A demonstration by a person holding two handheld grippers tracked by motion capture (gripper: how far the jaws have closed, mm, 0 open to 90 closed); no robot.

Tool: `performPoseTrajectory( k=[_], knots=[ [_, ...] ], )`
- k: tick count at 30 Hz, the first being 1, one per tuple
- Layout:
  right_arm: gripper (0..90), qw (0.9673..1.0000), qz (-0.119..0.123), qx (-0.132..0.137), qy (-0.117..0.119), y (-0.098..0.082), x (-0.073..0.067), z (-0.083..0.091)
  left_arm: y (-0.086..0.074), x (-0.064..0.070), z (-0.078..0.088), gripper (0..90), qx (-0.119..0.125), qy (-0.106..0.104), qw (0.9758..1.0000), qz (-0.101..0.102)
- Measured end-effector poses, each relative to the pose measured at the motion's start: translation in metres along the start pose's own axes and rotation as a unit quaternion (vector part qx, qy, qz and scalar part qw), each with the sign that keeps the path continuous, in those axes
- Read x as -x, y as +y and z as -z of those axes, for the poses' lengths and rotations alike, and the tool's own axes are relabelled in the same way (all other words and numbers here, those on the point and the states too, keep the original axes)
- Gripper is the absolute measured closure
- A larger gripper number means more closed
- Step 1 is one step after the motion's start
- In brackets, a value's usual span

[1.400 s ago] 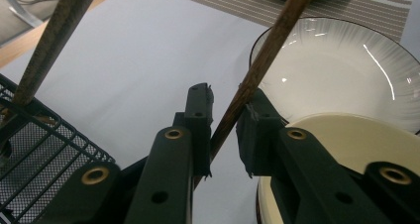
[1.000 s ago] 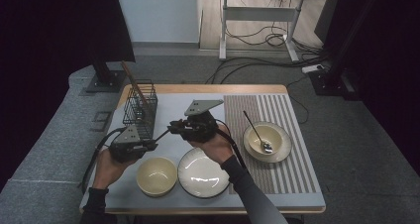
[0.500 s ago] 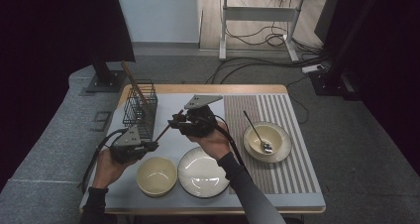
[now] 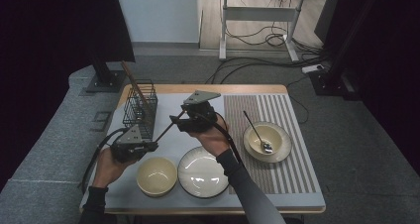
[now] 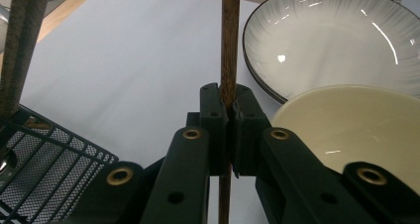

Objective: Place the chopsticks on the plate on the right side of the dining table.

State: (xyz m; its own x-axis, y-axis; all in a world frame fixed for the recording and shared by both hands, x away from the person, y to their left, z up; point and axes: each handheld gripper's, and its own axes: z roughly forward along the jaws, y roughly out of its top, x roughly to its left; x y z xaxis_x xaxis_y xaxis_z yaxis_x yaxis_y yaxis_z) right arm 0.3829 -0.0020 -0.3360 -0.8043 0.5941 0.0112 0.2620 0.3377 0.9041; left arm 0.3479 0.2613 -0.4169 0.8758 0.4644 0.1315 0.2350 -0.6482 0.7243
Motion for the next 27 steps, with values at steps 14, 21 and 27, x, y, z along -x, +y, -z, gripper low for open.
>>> performPoseTrajectory(
  k=[14,21,27],
  knots=[
    [39.6,0.9988,0.014,-0.023,-0.042,-0.008,0.011,-0.003,0.0,-0.001,0.004,85.5,0.017,-0.001,0.9998,0.003],
    [39.1,0.9975,0.012,-0.039,-0.057,-0.022,0.023,-0.004,0.0,-0.001,0.007,85.3,0.03,-0.018,0.9993,0.009],
    [39.3,0.9966,0.005,-0.048,-0.066,-0.034,0.031,-0.004,0.002,0.0,0.007,85.2,0.029,-0.025,0.9992,0.006]
  ],
)
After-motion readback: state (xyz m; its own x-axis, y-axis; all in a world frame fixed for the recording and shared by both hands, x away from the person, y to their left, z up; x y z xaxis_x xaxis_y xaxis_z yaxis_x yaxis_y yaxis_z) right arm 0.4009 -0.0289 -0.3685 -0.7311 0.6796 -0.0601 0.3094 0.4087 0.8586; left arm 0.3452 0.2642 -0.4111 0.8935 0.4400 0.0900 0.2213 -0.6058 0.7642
